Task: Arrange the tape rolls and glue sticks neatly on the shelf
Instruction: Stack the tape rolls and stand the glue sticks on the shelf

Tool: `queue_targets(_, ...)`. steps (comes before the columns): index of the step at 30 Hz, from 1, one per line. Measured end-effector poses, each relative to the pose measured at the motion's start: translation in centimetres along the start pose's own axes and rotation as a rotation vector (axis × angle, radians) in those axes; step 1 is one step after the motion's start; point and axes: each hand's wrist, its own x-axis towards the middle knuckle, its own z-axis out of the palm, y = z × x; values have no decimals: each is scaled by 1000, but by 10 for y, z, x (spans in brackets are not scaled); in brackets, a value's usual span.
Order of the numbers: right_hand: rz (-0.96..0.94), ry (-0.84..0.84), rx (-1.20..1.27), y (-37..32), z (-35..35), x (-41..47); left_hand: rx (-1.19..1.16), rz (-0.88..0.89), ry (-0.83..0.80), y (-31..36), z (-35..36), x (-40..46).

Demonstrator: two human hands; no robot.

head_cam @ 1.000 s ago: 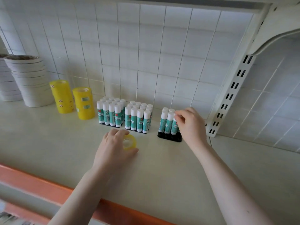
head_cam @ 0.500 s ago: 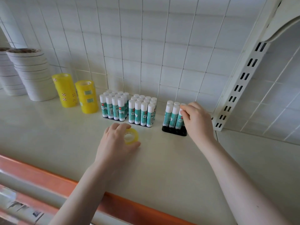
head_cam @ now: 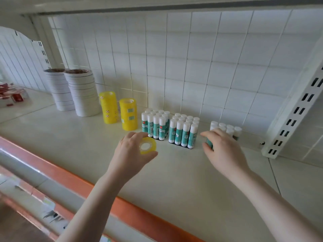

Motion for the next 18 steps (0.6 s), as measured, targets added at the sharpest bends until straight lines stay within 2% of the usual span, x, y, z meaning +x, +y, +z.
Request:
queue_targets(3, -27, -98, 5, -27, 7, 7, 16, -2, 16, -24, -20, 12)
queue_targets(9, -2, -109, -18, -97, 44, 29, 20, 50, 44, -84, -65, 47)
queue_targets(18, 34, -140, -88, -207, 110, 68, 39, 212, -1, -166, -135, 128)
